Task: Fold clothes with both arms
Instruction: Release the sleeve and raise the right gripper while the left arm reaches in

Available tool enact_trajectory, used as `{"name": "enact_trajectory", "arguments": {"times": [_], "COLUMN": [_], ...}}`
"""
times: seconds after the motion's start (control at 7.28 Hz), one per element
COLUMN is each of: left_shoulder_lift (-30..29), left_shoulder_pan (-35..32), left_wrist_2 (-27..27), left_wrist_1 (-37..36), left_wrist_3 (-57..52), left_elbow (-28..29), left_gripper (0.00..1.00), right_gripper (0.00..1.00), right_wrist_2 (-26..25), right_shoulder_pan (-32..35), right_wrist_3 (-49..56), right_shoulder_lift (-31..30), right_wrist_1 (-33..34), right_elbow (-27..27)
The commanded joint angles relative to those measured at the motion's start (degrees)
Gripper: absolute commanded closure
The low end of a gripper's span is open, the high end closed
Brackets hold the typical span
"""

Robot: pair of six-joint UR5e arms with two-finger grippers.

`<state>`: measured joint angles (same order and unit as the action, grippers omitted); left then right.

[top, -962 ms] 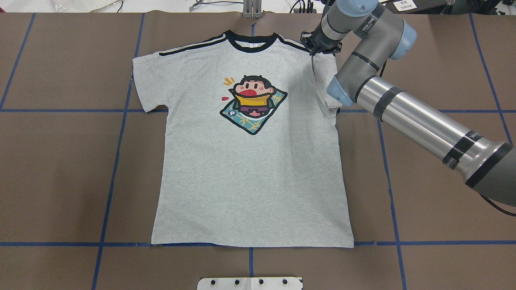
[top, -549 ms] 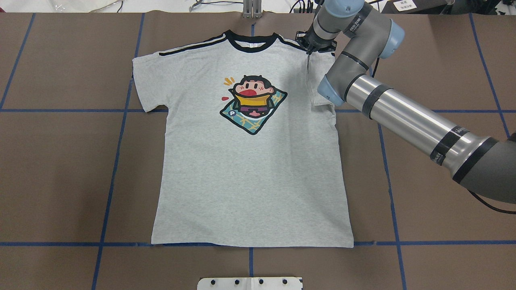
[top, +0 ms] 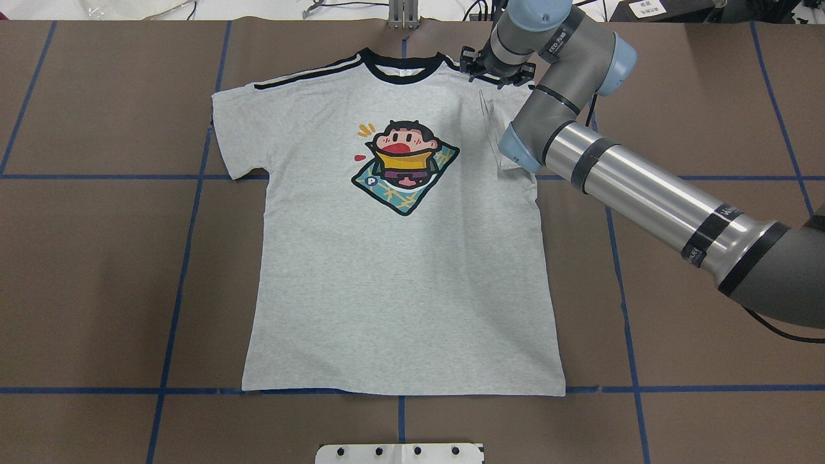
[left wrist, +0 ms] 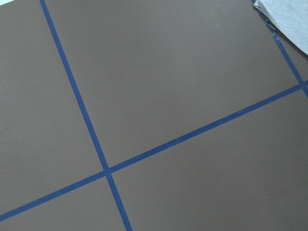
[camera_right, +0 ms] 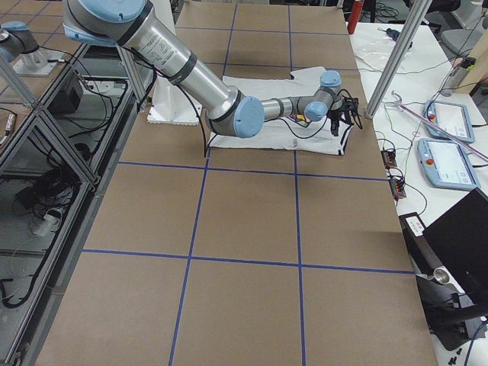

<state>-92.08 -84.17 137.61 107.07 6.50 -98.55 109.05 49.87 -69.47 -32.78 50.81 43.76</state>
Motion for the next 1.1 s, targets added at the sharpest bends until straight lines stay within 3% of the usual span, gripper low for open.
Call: {"name": "enact_trajectory", "arguments": {"times": [0.0, 0.14, 0.41, 0.55, 0.82, 0.96], "left_shoulder_lift": [-6.24, -10.8, -20.82, -24.43, -29.8, -34.18], "left_shoulder_pan": [9.76, 13.73, 18.33, 18.69, 19.66, 19.84], "left_wrist_2": [-0.5, -3.2, -5.86, -5.78, -5.86, -7.08], "left_wrist_1": [0.77, 0.86, 2.08, 8.36, 28.54, 31.24], "left_wrist_3": [16.19, 22.09, 31.43, 34.51, 37.26, 39.62], "left_elbow": [1.59, 3.09, 10.26, 17.88, 37.71, 43.99], "left_gripper": [0.0, 0.0, 0.01, 0.01, 0.11, 0.17], "right_gripper": [0.0, 0.0, 0.0, 0.0, 0.0, 0.0], "right_wrist_2": [4.49, 6.94, 15.46, 16.88, 16.64, 16.46], "right_shoulder_pan": [1.19, 2.24, 5.74, 6.54, 6.55, 6.55], "right_wrist_3": [-0.05, 0.04, 0.21, 0.22, -0.05, -0.4], "right_shoulder_lift": [-5.41, -10.07, -22.53, -27.82, -36.27, -37.61], "right_wrist_1": [9.58, 16.88, 18.1, 18.19, 18.1, 18.01], "right_elbow": [13.97, 24.42, 39.66, 45.82, 55.34, 55.99]}}
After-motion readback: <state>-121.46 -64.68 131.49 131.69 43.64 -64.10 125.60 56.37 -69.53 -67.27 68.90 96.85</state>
